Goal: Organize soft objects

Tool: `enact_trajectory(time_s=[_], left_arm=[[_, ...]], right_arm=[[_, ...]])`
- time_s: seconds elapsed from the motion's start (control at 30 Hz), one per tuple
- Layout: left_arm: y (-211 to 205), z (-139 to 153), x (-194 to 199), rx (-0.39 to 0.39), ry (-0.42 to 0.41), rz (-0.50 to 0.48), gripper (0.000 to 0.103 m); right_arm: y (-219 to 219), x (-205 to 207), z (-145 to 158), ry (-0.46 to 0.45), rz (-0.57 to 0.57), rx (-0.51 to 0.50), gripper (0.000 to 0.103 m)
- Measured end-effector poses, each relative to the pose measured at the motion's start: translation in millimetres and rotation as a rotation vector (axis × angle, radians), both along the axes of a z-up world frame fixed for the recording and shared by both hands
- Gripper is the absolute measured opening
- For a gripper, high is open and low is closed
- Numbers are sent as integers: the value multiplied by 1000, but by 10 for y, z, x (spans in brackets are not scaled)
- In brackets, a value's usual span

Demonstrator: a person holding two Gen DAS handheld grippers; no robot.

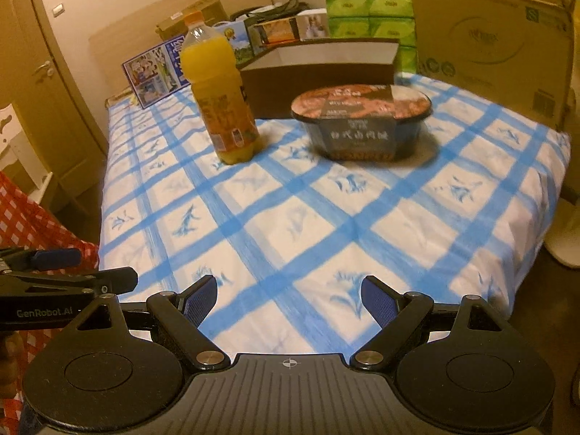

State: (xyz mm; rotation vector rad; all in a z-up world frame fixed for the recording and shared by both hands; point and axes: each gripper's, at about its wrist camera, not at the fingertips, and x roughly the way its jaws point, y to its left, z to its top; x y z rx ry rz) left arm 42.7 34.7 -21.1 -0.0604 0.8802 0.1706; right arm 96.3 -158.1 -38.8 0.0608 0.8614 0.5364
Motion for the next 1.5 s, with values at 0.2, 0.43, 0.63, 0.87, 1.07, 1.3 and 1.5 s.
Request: enact_trajectory(time_s=[0.2,0.43,0.63,0.87,1.07,1.3,1.5], left_arm=[[-80,-20,-80,-20,0,-6,86],[-137,-8,-93,-23,-11,-17,86],[-154,-6,-99,-24,-12,-17,86],[-117,-7,-107,-30,-13,-8,86],[-100,-27,-108,-35,-8,-7,86],[-92,-30,-99,-37,-6,-6,86],[-93,-35,-96,-37,-6,-6,86]], right_arm=[[-106,-94,-65,24,-23,-13,86],[-154,-161,-76,21,-27,-19,86],[-168,-164,-70,19,-32,-16,86],[-149,-148,-70,21,-24,-19,86],[-137,-143,-77,23,-23,-19,86],[-131,-138,-82,23,-24,-20,86],[-128,-130,-92,22,-26,-17,86]])
